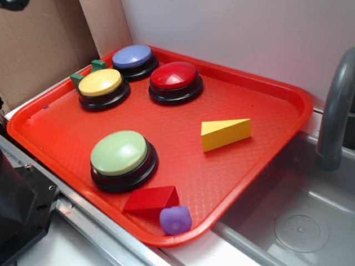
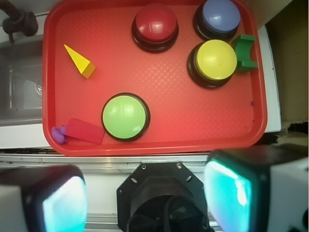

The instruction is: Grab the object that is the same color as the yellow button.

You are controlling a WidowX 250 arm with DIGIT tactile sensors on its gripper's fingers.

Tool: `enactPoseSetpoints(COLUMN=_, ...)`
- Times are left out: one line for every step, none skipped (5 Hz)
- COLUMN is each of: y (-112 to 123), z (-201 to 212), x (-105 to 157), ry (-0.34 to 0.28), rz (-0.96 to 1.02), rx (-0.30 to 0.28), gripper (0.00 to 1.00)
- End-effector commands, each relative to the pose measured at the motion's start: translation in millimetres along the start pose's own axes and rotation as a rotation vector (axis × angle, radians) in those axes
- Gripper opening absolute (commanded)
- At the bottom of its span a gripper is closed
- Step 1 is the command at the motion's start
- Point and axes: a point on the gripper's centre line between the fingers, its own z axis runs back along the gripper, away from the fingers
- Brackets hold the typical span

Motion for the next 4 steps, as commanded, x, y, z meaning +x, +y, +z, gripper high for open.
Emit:
enactPoseSetpoints(y=0, z=0, x=0, ry=0.000, rz=0.000, rx=0.000, gripper=1.00)
enactPoseSetpoints(y=-14, z=-8, x=18, ry=0.005, rz=-0.203, rx=0.016, gripper=1.00)
enactPoseSetpoints(y=-26, z=-20, x=37, ry=-0.020, rz=-0.367, rx=0.009, gripper=1.00)
enactPoseSetpoints(y=-42, z=-41, x=57, ry=-0.040, rz=-0.435, rx=0.015, gripper=1.00)
